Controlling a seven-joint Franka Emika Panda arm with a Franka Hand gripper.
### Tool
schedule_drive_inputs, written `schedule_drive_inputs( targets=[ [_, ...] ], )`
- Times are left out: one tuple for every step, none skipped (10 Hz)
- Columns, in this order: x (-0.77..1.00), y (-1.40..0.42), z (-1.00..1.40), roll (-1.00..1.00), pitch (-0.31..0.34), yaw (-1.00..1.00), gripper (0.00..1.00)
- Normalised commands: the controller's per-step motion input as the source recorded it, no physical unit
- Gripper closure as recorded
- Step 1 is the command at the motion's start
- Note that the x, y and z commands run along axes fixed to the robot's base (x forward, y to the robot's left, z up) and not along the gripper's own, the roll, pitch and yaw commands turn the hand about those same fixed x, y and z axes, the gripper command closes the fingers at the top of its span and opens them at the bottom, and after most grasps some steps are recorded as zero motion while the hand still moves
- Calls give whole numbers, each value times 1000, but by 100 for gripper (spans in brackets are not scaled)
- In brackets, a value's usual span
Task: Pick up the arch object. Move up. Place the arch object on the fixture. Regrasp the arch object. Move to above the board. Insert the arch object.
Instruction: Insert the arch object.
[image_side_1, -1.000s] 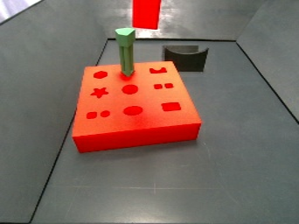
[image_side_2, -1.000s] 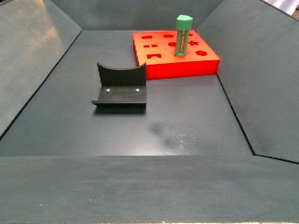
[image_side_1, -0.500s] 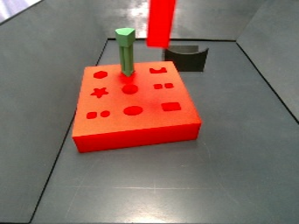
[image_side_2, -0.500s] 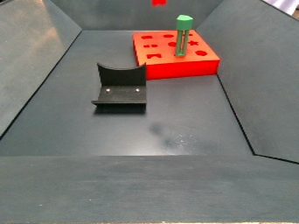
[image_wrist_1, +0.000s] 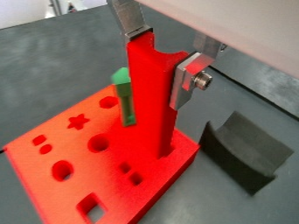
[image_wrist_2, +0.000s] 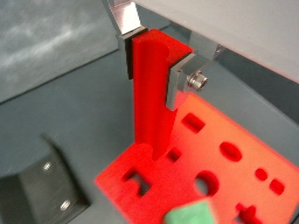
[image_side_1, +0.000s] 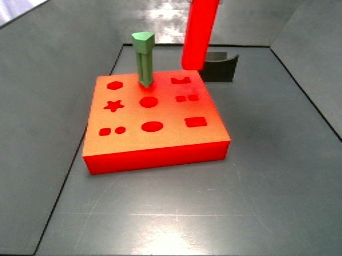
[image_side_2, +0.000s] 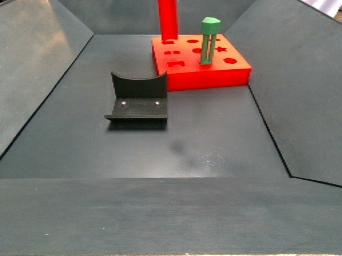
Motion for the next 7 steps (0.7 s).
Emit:
schedule_drive_inputs(
  targets=[
    [-111,623,-286,-174,-86,0,100],
    [-123,254,-383,-146,-167,0,100],
    [-137,126,-429,-167,-226,0,100],
    [-191,0,-411,-106,-243,0,100],
    [-149,0,-394,-36,-209,46,100],
    [-109,46,-291,-66,-139,31,100],
    [-100,160,-163,-127,-104,17,100]
  ],
)
